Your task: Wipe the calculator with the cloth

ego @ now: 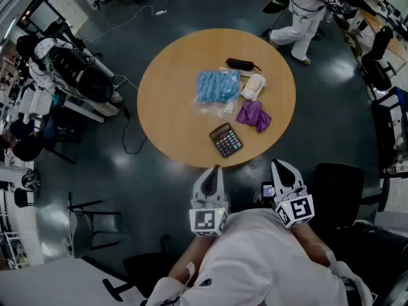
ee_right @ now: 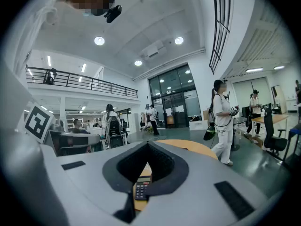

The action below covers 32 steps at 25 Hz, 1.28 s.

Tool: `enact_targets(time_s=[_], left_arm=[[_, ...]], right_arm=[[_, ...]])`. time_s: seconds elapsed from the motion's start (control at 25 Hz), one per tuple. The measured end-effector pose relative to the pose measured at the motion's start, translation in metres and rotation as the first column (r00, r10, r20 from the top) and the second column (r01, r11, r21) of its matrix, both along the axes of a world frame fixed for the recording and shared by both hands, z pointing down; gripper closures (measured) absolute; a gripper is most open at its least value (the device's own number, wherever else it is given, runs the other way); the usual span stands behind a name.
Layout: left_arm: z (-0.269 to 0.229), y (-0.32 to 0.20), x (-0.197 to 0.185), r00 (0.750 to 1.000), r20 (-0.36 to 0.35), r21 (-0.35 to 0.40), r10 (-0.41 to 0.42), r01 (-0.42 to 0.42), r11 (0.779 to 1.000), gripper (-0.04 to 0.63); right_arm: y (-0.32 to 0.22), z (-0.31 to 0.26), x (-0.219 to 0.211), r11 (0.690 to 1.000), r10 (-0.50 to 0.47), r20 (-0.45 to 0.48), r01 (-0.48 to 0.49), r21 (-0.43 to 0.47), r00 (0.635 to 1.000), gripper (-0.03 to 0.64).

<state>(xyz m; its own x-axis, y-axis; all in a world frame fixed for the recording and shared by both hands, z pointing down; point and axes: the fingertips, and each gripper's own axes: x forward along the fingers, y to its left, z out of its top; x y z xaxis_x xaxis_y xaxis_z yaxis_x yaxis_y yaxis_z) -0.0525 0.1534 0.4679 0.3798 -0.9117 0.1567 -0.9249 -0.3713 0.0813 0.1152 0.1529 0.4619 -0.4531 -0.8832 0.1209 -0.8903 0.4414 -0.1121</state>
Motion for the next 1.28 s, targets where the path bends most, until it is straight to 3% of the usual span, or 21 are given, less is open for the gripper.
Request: enact_targets(time_s=[0.36, 0.6, 1.04, 1.28], left_arm=[[0.003, 0.005, 0.008, 1.0, 0.003, -0.008, 0.015, -0.015, 1.0, 0.588], [0.015, -0.001, 0.012, 1.0, 0.0, -0.032, -0.011, 0.011, 0.999, 0.588], [0.038, -0.021, 0.007, 0.998, 0.021, -0.077, -0.054, 0.055, 0.996, 0.588], [0.064, -0.06, -0.002, 1.0, 0.017, -0.106, -0.004, 0.006, 0.994, 0.588]], right_arm=[[0.005, 0.004, 0.002, 1.0, -0.005, 0.0, 0.005, -0.015, 1.0, 0.6], [0.001, 0.002, 0.015, 1.0, -0.017, 0.06, 0.018, -0.014, 0.998, 0.6], [-0.025, 0.006, 0.014, 0.994, -0.104, 0.054, 0.106, -0.024, 0.993, 0.6], [-0.059, 0.011, 0.002, 0.994, -0.111, 0.056, 0.111, 0.009, 0.992, 0.6]])
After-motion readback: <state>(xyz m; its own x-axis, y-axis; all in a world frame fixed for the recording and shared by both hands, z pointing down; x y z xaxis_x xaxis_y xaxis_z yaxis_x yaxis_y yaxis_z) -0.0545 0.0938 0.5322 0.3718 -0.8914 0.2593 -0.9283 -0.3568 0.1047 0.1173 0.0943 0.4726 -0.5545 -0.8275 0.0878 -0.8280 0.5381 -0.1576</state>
